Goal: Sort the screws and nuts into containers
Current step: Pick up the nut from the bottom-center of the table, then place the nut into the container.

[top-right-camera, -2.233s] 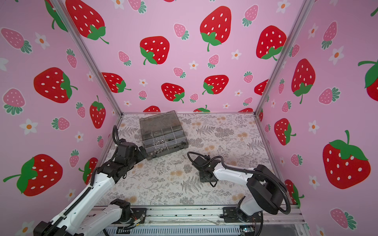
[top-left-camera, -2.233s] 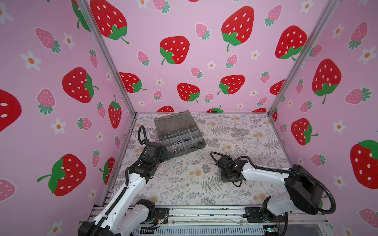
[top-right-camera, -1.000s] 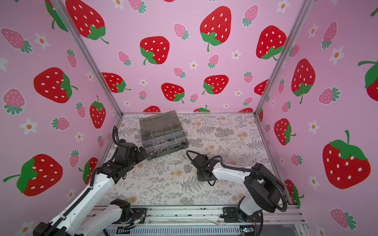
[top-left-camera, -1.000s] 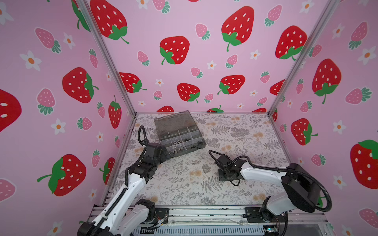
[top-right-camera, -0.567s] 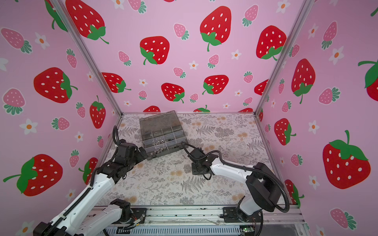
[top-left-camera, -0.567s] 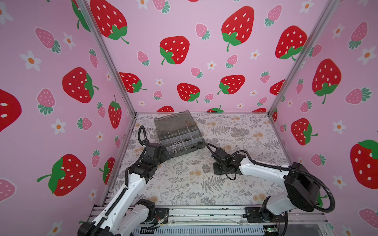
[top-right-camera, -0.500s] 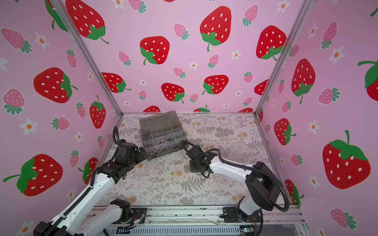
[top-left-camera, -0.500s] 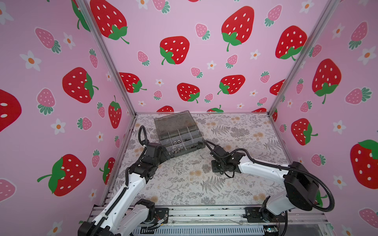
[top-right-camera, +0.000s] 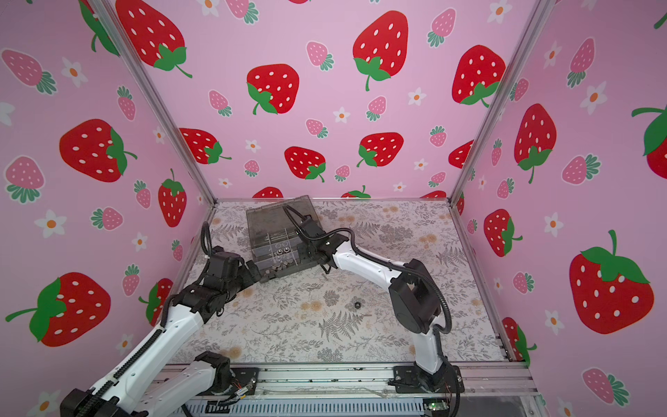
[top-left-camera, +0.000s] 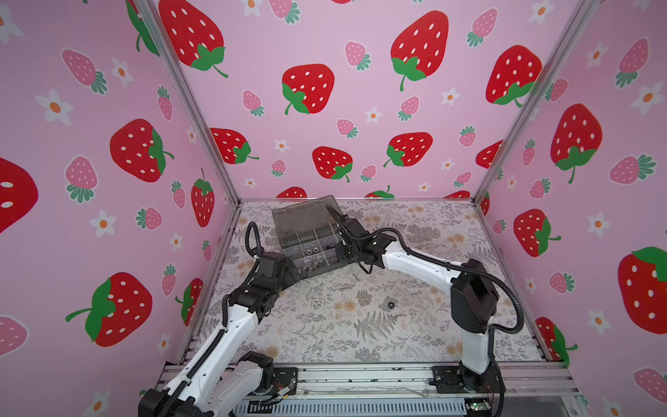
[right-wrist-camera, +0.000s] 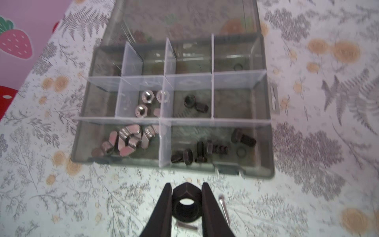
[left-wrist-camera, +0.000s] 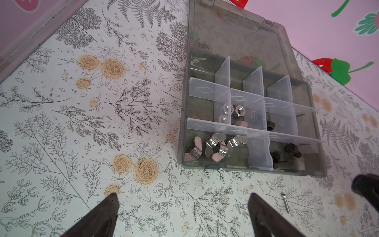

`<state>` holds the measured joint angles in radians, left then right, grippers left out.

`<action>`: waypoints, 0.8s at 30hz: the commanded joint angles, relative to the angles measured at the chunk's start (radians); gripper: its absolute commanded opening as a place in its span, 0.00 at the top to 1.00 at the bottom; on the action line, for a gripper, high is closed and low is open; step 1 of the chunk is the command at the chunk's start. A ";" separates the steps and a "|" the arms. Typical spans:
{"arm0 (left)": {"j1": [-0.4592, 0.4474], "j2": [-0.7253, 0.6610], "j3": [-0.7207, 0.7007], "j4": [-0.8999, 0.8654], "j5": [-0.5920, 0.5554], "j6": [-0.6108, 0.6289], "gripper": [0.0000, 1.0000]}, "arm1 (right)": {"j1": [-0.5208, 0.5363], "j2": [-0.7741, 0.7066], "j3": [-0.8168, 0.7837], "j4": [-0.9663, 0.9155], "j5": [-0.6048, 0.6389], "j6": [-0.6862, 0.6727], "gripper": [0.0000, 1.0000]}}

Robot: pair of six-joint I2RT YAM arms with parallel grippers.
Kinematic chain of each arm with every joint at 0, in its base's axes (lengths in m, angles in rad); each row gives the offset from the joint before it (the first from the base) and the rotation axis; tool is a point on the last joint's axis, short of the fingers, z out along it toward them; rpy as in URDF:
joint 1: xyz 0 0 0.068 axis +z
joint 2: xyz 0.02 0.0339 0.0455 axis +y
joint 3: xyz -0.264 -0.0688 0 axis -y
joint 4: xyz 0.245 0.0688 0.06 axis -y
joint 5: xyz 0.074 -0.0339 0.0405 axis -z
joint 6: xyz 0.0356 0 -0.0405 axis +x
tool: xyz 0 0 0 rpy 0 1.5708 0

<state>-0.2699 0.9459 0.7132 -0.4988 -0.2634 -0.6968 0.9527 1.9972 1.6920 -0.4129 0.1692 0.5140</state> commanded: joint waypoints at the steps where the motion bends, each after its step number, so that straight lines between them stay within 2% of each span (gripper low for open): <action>1: 0.005 -0.003 0.022 -0.007 0.009 -0.014 0.01 | -0.015 0.087 0.127 -0.040 0.025 -0.087 0.89; 6: 0.005 -0.016 0.010 -0.008 0.010 -0.018 0.01 | -0.030 0.209 0.276 -0.041 0.042 -0.132 0.89; 15: 0.006 -0.042 0.005 -0.015 0.009 -0.014 0.01 | -0.057 0.354 0.395 0.016 0.049 -0.176 0.89; 18: 0.005 -0.048 0.002 -0.017 0.007 -0.015 0.01 | -0.063 0.381 0.411 0.031 0.041 -0.180 0.84; 24: 0.005 -0.056 0.003 -0.022 0.001 -0.014 0.01 | -0.074 0.414 0.450 0.013 0.023 -0.177 0.66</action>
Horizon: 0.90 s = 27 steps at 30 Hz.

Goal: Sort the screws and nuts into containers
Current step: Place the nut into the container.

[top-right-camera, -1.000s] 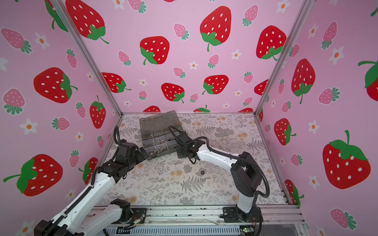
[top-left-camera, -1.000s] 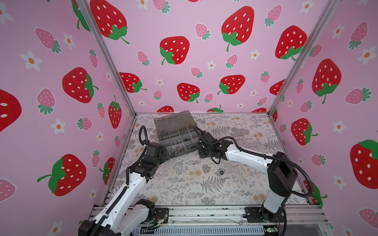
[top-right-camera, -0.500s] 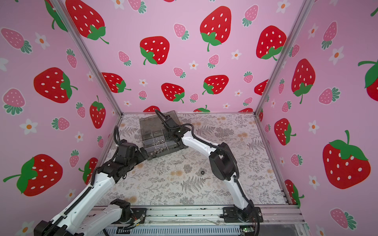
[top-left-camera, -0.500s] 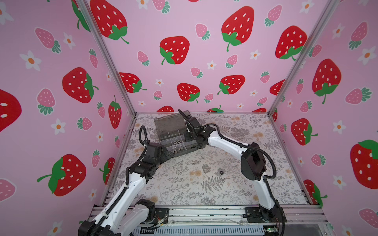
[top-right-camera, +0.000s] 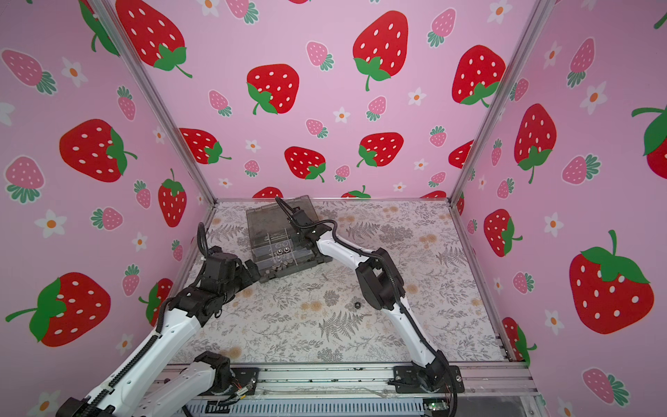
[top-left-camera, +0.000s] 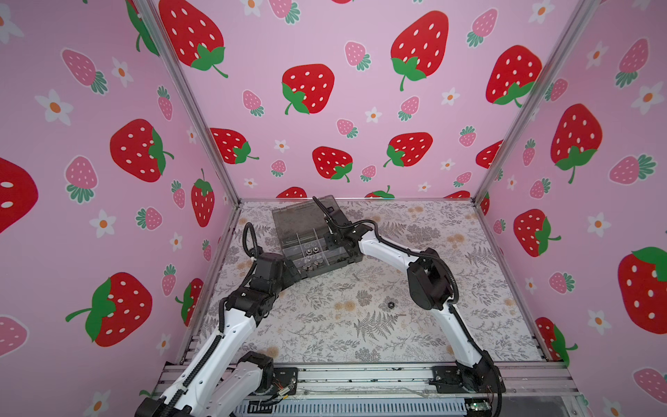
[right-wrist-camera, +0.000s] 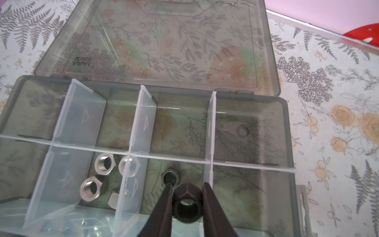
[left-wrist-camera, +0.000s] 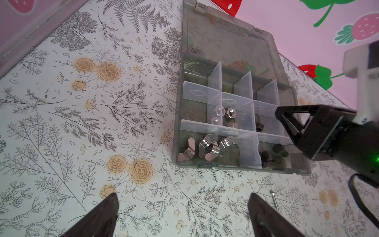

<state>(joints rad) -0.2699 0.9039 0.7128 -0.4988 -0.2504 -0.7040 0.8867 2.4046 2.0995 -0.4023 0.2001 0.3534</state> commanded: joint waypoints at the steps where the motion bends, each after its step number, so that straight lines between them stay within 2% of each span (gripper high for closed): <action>1: 0.006 -0.016 0.004 -0.023 -0.013 -0.007 0.01 | -0.007 0.007 0.048 -0.002 -0.009 -0.017 0.64; 4: 0.005 -0.017 0.007 -0.026 -0.016 -0.003 0.01 | -0.008 -0.003 0.064 -0.016 -0.008 -0.020 0.60; 12: 0.005 -0.021 0.008 -0.030 -0.026 0.000 0.01 | -0.008 -0.100 0.018 -0.027 -0.012 0.000 0.59; 18: 0.005 -0.025 0.010 -0.033 -0.033 0.007 0.01 | -0.007 -0.269 -0.185 0.014 0.006 0.076 0.51; 27: 0.005 -0.025 0.008 -0.024 -0.035 0.008 0.01 | -0.007 -0.592 -0.655 0.046 0.014 0.245 0.49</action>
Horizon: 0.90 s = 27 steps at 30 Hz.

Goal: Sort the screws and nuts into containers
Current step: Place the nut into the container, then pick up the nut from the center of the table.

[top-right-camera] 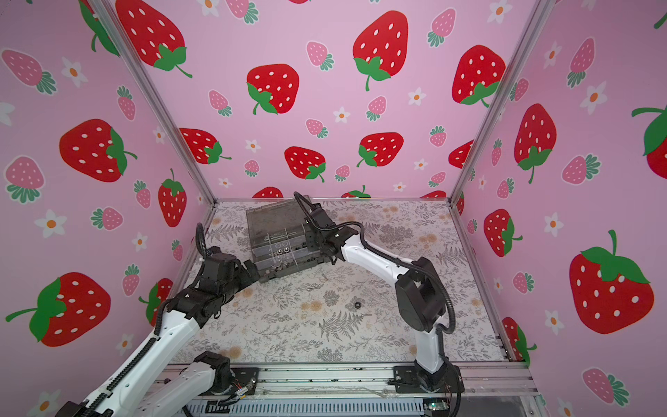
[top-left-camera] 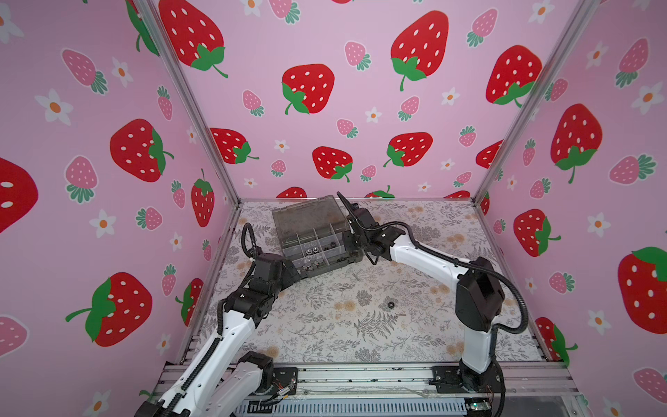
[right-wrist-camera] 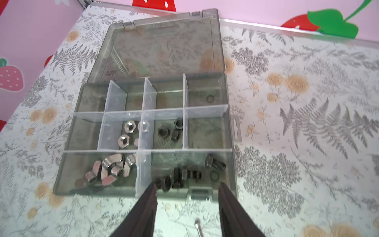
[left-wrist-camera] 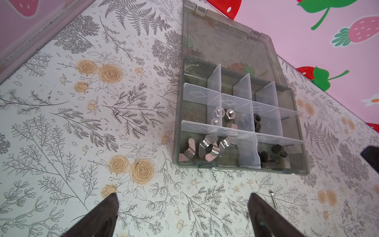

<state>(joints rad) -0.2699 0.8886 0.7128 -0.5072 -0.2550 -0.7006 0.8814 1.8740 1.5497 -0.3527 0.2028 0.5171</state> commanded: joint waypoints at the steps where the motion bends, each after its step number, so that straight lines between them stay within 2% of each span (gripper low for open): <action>1: 0.005 -0.008 0.008 -0.014 -0.029 0.004 0.01 | -0.001 -0.098 -0.155 -0.005 0.013 0.101 0.49; 7: 0.005 -0.004 0.005 -0.002 -0.024 -0.003 0.01 | 0.000 -0.270 -0.407 -0.035 0.011 0.188 0.49; 9: 0.005 -0.004 0.005 0.000 -0.023 -0.004 0.01 | 0.002 -0.306 -0.470 -0.049 0.004 0.216 0.45; 12: 0.006 -0.002 0.005 0.004 -0.019 -0.008 0.01 | 0.008 -0.345 -0.540 -0.078 0.001 0.247 0.45; 21: 0.005 0.015 0.006 0.006 -0.012 -0.019 0.01 | 0.022 -0.388 -0.664 -0.124 -0.030 0.303 0.43; 27: 0.005 0.035 0.013 0.009 -0.005 -0.020 0.01 | 0.038 -0.357 -0.693 -0.142 -0.056 0.317 0.48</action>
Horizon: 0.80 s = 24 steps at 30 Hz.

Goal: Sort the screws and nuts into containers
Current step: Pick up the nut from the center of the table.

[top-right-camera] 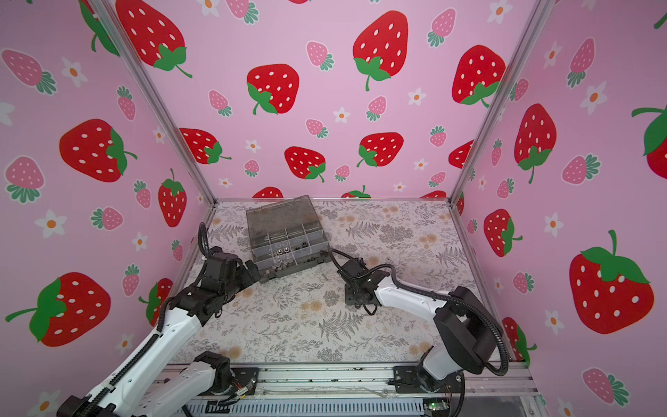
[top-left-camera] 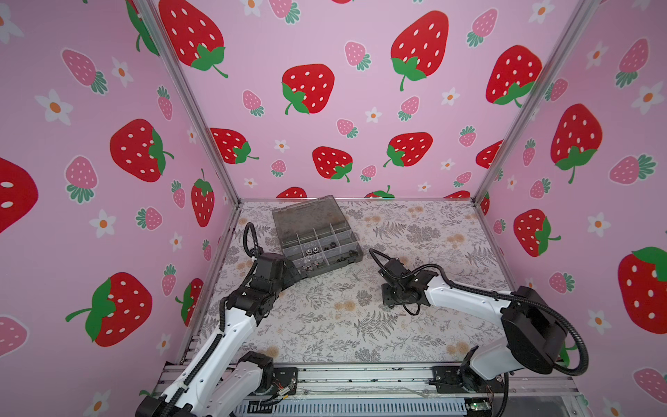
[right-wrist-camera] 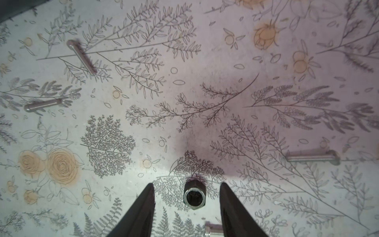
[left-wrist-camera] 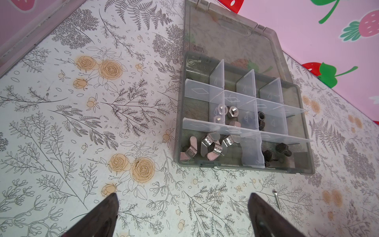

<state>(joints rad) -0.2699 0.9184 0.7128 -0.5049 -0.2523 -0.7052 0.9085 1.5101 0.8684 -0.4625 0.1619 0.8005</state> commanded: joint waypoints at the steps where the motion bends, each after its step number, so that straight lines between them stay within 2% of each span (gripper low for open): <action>1: 0.005 0.008 0.014 0.005 -0.008 -0.016 0.01 | 0.012 0.015 -0.015 -0.034 -0.018 0.032 0.48; 5: 0.005 0.014 0.017 0.007 -0.006 -0.016 0.01 | 0.013 0.039 -0.021 -0.038 -0.023 0.022 0.48; 10: 0.005 0.014 0.015 0.005 -0.008 -0.014 0.01 | 0.013 0.069 -0.021 -0.047 -0.013 0.013 0.54; 17: 0.005 0.013 0.014 -0.003 -0.013 -0.010 0.01 | 0.013 0.113 -0.024 -0.019 -0.022 0.003 0.56; 24: 0.006 0.004 0.011 -0.009 -0.022 -0.008 0.01 | 0.013 0.127 -0.031 -0.002 -0.046 0.002 0.67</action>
<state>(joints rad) -0.2699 0.9302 0.7128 -0.5053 -0.2523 -0.7048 0.9161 1.6104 0.8581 -0.4557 0.1402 0.7925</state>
